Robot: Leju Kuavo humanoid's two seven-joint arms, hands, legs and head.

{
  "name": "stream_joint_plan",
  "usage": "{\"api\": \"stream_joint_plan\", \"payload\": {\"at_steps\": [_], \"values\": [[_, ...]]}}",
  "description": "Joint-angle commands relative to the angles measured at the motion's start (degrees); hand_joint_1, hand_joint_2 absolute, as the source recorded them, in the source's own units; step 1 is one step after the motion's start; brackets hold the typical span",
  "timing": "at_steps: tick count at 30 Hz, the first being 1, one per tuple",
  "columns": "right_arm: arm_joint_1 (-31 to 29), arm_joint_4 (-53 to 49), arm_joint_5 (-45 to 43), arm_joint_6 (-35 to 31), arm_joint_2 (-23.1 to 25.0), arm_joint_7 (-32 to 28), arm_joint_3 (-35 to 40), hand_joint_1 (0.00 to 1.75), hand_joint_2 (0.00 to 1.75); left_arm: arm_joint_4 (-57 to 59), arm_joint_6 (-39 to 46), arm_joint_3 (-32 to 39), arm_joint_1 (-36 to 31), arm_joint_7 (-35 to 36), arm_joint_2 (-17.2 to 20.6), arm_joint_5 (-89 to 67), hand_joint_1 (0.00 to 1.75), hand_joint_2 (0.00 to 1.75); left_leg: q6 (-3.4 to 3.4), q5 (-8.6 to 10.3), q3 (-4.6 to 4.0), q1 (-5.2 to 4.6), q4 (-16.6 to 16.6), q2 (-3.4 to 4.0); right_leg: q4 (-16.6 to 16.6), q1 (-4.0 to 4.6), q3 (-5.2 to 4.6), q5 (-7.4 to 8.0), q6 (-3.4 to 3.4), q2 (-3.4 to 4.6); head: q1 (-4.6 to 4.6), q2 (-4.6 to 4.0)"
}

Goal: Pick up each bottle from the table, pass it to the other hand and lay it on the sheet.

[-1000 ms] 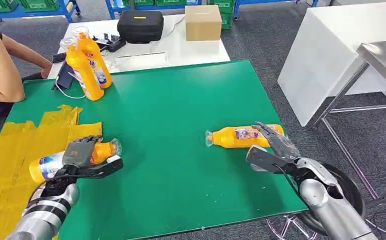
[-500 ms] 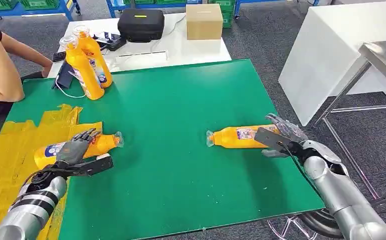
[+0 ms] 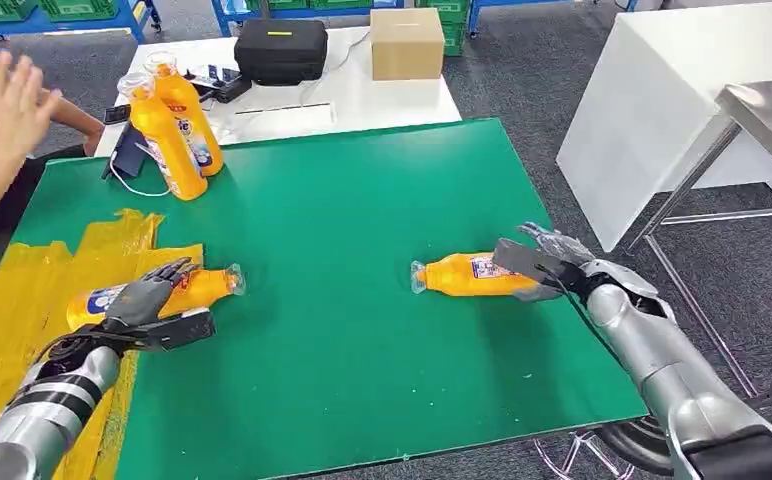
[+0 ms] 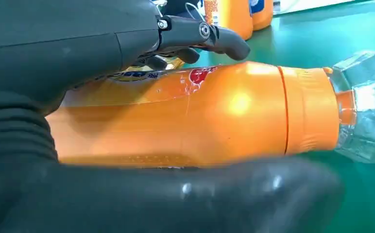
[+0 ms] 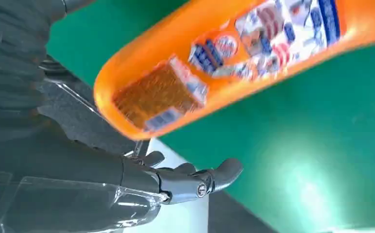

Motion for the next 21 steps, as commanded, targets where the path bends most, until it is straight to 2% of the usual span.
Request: {"api": "stream_joint_plan", "payload": {"at_steps": [1, 3, 4, 8, 15, 16, 17, 21], "values": [[-6.7, 17.1, 4.6, 7.2, 2.3, -1.8, 13.8, 0.00, 1.75, 8.0, -2.2, -4.9, -3.5, -1.1, -0.6, 1.1, 0.00, 0.00, -0.05, 0.02, -0.08, 0.04, 0.0, 0.00, 0.0, 0.03, -0.09, 0.07, -0.01, 0.17, 0.00, 0.00], [-6.7, 17.2, 4.6, 7.1, 2.3, -1.9, 13.8, 0.00, 1.75, 8.0, -2.3, -5.0, -3.7, -1.0, -0.6, 1.1, 0.00, 0.00, -0.10, 0.09, -0.32, 0.15, 0.0, -0.09, -0.2, 0.14, -0.26, 0.19, -0.03, 0.23, -0.02, 0.00], [-7.6, 18.7, 5.8, 11.0, 2.1, -3.0, 16.7, 0.00, 1.75, 8.9, -2.0, -5.6, -4.5, -1.3, -1.0, 1.3, 0.00, 0.00, -0.05, 0.05, 0.07, 0.06, 0.0, -0.07, -0.1, 0.05, 0.00, 0.06, -0.01, 0.09, -0.02, 0.00], [-7.3, 19.5, 8.8, 16.8, -0.7, -5.6, 23.6, 0.00, 1.75, 11.4, -2.7, -7.5, -8.2, -1.1, -3.4, 1.2, 0.00, 0.00, -0.02, 0.08, -0.07, -0.02, 0.0, -0.24, 0.0, 0.02, -0.10, 0.03, 0.00, -0.08, -0.02, 0.00], [-7.5, 19.6, 8.7, 16.9, -0.7, -5.8, 23.9, 0.00, 1.75, 11.7, -2.5, -7.6, -8.2, -0.9, -3.4, 1.2, 0.00, 0.00, -0.02, 0.06, 0.08, 0.00, 0.0, -0.34, -0.1, 0.07, 0.06, 0.03, 0.01, -0.16, 0.02, 0.00], [-7.7, 19.4, 9.1, 17.1, -0.9, -5.9, 24.7, 0.00, 1.75, 11.8, -2.4, -7.7, -8.3, -1.1, -3.4, 1.3, 0.00, 0.00, -0.08, 0.15, -0.17, 0.11, 0.0, -0.41, -0.3, 0.17, -0.12, 0.18, 0.00, -0.06, -0.02, 0.00], [-7.9, 19.3, 9.5, 18.0, -1.4, -6.3, 25.9, 1.75, 1.75, 12.3, -2.2, -7.9, -8.7, -1.3, -3.7, 1.5, 0.00, 0.00, -0.04, 0.09, 0.03, 0.02, 0.0, -0.40, -0.2, 0.08, 0.02, 0.08, 0.01, -0.14, 0.02, 0.00], [-8.5, 19.7, 8.4, 17.6, -2.3, -6.7, 26.1, 1.75, 1.75, 13.1, -2.1, -8.3, -9.6, -1.1, -4.3, 1.9, 0.00, 0.00, -0.01, 0.08, 0.11, -0.03, 0.1, -0.40, -0.1, 0.05, 0.06, 0.02, 0.02, -0.25, 0.00, 0.02]]}}
